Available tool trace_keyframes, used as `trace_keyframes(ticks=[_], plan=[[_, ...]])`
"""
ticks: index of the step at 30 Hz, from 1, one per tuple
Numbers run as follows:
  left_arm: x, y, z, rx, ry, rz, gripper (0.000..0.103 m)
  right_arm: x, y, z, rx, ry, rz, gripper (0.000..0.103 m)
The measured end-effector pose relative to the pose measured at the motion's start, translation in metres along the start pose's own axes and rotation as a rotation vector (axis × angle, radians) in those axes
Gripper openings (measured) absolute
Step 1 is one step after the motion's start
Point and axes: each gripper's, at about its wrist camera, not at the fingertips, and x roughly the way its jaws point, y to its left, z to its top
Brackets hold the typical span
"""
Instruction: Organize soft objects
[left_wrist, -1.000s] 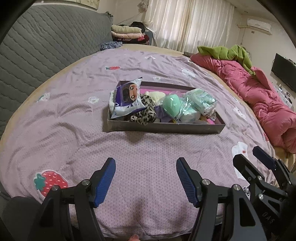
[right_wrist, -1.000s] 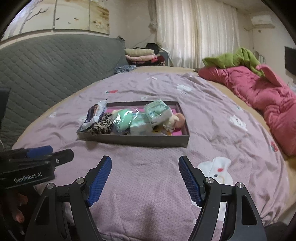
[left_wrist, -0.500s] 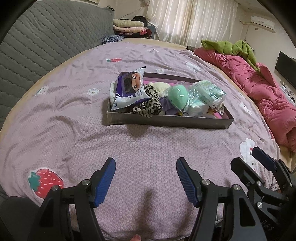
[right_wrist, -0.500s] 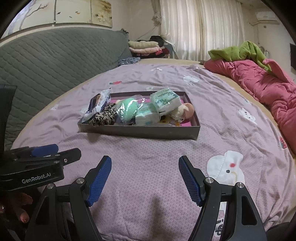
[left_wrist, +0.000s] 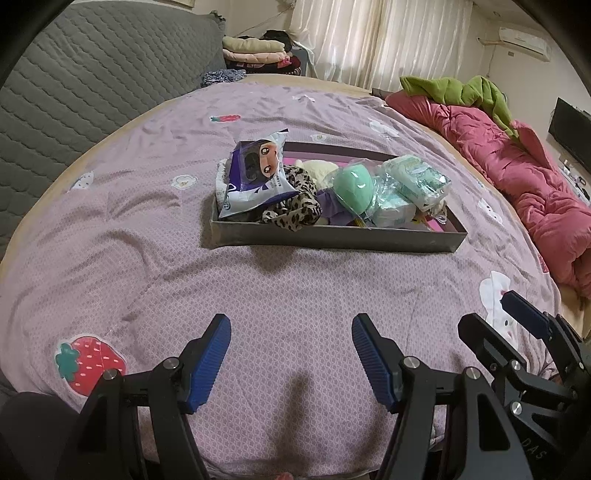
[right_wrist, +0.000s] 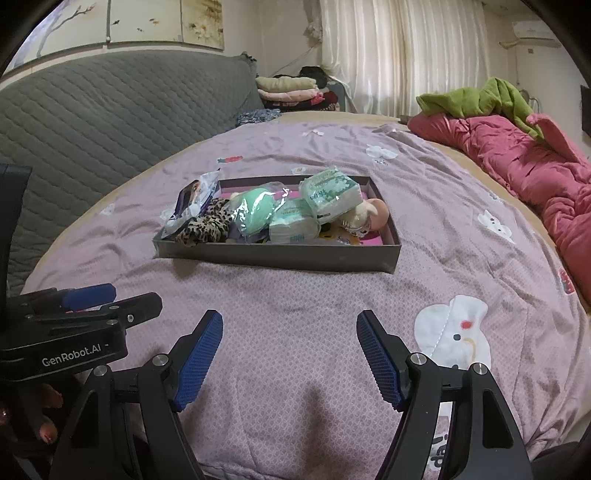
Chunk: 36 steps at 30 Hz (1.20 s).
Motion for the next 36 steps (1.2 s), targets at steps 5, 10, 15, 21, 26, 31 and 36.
trace_keyframes(ticks=[5,10,15,21,26,31,36], plan=[[0.0004,-0.0008,-0.0007,0.000,0.005,0.002,0.068,0.0008,0.0005,-0.0003,-0.001,0.005,-0.002,0.076],[0.0008,-0.0007,-0.0006,0.000,0.008,0.004,0.068,0.0010,-0.0001,-0.0007,0.002,0.004,0.002,0.076],[0.0021,0.0020,-0.0006,-0.007,0.013,0.007,0.068,0.0017,0.0013,-0.0011,-0.006,0.010,0.003,0.076],[0.0030,0.0027,-0.0011,-0.006,0.018,0.008,0.068,0.0021,0.0022,-0.0010,-0.007,0.011,0.005,0.076],[0.0036,0.0030,-0.0013,-0.007,0.021,0.008,0.068,0.0023,0.0018,-0.0007,-0.006,0.013,0.005,0.076],[0.0052,0.0036,-0.0025,-0.012,0.029,0.012,0.068,0.0028,0.0017,-0.0007,-0.007,0.012,0.000,0.076],[0.0065,0.0048,-0.0031,-0.014,0.037,0.008,0.068,0.0030,-0.0009,-0.0002,0.000,0.014,-0.010,0.076]])
